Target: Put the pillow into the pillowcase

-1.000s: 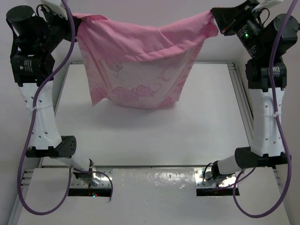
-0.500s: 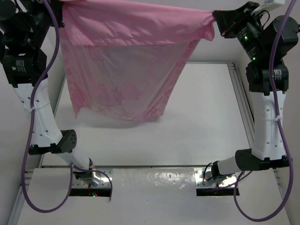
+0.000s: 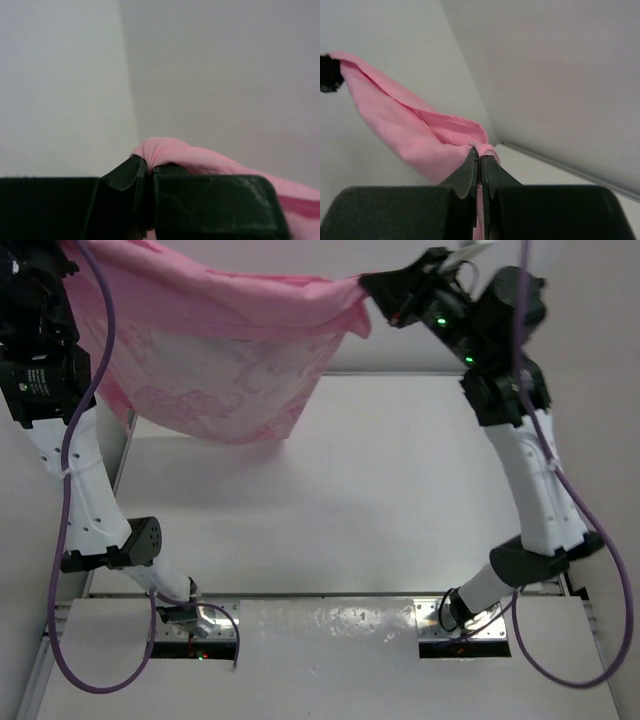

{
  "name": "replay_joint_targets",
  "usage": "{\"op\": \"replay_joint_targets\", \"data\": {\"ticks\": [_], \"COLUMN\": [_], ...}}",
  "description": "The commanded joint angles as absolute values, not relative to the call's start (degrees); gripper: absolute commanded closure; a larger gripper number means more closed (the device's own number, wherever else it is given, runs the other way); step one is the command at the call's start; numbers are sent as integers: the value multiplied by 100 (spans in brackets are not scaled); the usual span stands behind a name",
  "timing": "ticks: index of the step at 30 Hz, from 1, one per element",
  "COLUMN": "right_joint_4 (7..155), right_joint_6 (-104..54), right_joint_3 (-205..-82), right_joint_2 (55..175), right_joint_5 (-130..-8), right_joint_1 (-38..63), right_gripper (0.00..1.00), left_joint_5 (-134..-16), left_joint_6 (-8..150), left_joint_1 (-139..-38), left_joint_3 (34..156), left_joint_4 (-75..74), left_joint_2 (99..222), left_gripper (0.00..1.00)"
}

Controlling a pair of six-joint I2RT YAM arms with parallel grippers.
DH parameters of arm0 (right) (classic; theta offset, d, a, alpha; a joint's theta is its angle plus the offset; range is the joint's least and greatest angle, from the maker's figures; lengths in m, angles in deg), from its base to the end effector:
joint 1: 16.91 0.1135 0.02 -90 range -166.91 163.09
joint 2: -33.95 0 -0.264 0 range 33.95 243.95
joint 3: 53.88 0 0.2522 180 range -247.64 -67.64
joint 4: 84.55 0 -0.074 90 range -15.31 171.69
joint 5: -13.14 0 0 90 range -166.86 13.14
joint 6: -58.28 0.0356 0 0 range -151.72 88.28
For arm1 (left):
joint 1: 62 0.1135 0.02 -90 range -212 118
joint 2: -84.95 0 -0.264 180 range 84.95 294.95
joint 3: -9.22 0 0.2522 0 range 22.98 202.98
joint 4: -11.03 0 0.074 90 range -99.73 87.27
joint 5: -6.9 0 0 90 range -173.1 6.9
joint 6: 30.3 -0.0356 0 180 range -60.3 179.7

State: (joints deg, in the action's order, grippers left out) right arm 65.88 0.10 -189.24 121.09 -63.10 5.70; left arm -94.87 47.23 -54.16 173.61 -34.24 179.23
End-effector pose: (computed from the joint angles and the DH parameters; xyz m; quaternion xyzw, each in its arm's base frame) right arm 0.2531 0.1146 0.6000 -0.0505 0.5849 0.4310 0.6853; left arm 0.2212 0.0378 0.6596 -0.0647 0.5387 0.2021 0.8153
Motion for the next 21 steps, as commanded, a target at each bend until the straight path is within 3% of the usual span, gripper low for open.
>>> {"op": "replay_joint_targets", "data": {"ticks": [1, 6, 12, 18, 21], "right_joint_4": [6202, 7183, 6885, 6974, 7000], "right_joint_6": [-507, -1088, -1949, -1984, -2257], "right_joint_3": [-19621, -18841, -18684, -18269, -18322], "right_joint_2": [12921, 12282, 11966, 11096, 10849], "right_joint_5": [-6744, -7378, -7992, -9214, -9715], "right_joint_1": [1365, 1824, 2650, 1730, 1483], "right_gripper": [100, 100, 100, 100, 100], "left_joint_5": [-10762, -11183, -10894, -9991, -8832], "left_joint_6": [4282, 4002, 3737, 4307, 4615], "left_joint_1": [-5242, -5242, -5478, -5830, -5874], "left_joint_3": [17398, 17292, 17565, 17477, 17319], "left_joint_4": [-2066, -1847, -1609, -2651, -3363], "left_joint_2": [17566, 17399, 17574, 17540, 17408], "left_gripper": [100, 100, 100, 100, 100]}}
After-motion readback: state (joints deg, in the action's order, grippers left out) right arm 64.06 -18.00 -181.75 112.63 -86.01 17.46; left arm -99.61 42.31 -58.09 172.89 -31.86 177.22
